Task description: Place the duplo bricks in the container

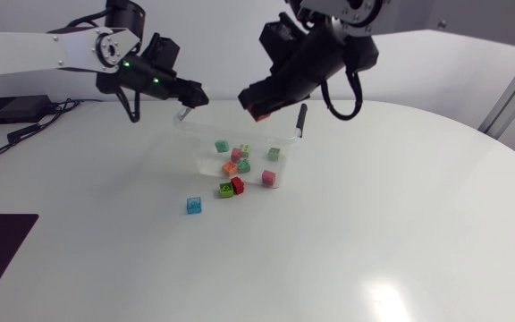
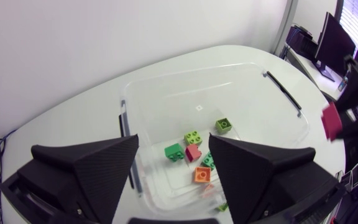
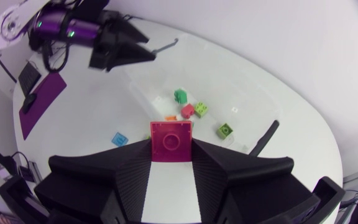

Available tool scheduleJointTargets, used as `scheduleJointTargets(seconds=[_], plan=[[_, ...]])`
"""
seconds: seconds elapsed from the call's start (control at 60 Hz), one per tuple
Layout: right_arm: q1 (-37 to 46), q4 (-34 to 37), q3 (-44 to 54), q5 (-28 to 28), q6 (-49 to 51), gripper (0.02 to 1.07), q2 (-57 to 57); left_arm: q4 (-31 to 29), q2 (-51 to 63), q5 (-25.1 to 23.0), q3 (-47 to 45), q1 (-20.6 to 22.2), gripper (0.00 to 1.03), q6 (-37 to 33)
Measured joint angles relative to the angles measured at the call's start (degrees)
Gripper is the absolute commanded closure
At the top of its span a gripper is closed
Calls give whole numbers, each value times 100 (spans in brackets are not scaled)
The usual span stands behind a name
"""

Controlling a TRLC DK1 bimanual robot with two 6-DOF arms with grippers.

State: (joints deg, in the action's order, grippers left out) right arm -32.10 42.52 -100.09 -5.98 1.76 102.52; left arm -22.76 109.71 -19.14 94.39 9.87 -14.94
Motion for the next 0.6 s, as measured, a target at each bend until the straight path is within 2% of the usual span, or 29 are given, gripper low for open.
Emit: scheduleJointTargets(seconds=[0.25,0.433,0.483,0.6], plan=[[343,-400,-785,149,-330,79,695,42,-1971,-9,-1825,-81,14,-925],[372,-422,-1276,424,-396,77,1473,-118,-2315,-146,-2719,-81,14,-1722],[372,-424,-1423,527,-398,73,1683,-168,-2299,-190,-2959,-81,14,-1899],[382,-417,-1703,651,-420,52,2105,-175,-2072,-210,-3250,-68,14,-2280]])
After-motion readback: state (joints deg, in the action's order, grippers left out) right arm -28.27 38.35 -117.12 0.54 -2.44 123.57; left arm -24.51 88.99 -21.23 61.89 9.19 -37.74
